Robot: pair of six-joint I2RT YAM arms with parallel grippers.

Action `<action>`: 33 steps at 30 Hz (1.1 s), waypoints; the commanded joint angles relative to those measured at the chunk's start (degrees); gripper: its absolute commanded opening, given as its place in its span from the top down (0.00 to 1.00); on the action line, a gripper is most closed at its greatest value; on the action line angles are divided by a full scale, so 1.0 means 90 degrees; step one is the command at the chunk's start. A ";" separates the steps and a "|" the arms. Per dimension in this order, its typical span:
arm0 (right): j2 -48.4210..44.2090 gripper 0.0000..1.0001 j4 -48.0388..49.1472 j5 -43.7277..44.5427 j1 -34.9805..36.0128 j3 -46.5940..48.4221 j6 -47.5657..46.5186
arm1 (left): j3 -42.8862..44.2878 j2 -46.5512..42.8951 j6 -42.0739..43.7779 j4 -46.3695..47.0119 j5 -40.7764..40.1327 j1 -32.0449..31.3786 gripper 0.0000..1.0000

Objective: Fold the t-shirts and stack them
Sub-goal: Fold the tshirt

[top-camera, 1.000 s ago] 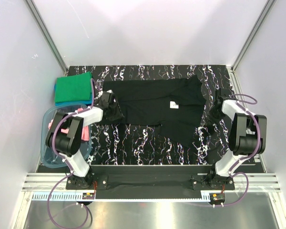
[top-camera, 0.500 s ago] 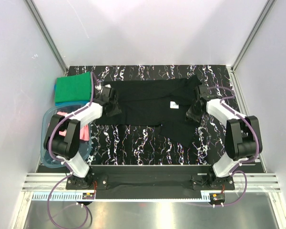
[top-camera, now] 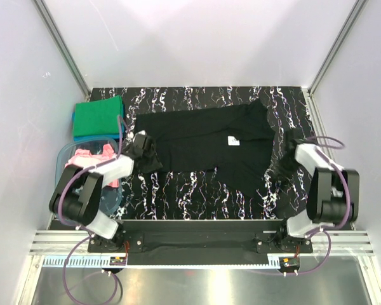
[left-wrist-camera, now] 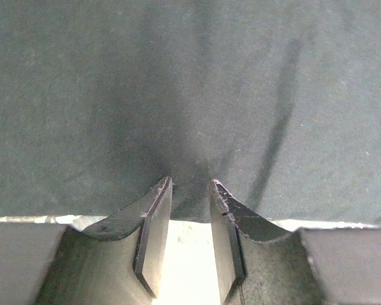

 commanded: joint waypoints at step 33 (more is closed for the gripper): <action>0.1949 0.35 0.3211 -0.2063 -0.0852 0.2172 0.1130 | 0.0559 -0.0188 -0.0489 0.0403 0.0730 0.1750 0.43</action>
